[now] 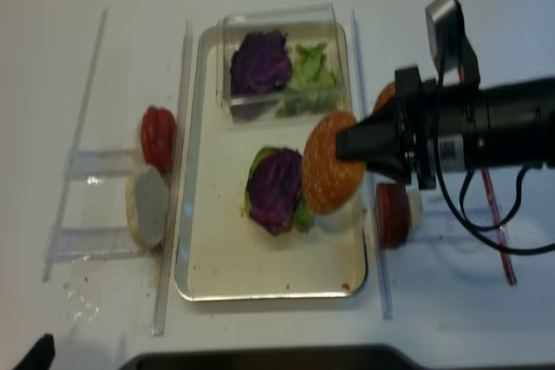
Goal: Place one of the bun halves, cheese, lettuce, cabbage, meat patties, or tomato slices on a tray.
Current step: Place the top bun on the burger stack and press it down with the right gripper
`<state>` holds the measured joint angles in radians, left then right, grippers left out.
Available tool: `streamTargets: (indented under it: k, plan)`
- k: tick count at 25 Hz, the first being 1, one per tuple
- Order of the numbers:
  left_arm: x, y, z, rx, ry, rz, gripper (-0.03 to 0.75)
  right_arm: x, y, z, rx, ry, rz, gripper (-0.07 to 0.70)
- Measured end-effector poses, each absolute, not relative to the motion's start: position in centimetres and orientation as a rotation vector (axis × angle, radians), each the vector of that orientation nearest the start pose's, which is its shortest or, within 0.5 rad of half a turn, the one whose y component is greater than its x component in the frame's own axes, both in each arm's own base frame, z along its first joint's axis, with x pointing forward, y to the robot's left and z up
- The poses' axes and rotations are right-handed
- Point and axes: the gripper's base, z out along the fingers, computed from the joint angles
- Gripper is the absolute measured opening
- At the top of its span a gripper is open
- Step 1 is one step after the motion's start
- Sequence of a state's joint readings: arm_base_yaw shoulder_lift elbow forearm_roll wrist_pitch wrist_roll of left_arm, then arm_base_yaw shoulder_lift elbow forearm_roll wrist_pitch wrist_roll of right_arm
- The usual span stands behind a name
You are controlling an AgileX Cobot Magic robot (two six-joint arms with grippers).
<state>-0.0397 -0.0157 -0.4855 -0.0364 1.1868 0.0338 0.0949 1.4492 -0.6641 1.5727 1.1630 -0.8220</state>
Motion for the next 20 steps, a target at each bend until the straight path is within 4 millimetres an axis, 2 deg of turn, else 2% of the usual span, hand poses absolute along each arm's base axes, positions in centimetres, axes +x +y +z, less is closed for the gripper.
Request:
streamTargets:
  k: [9, 20]
  plan:
    - [-1.2, -0.3, 26.3, 0.084, 2.167, -0.048, 0.44, 24.1, 10.7, 23.5, 0.097, 2.319, 1.764, 0.114]
    - [-1.2, -0.3, 26.3, 0.084, 2.167, -0.048, 0.44, 24.4, 10.7, 23.4, 0.109, 2.3, 1.772, 0.113]
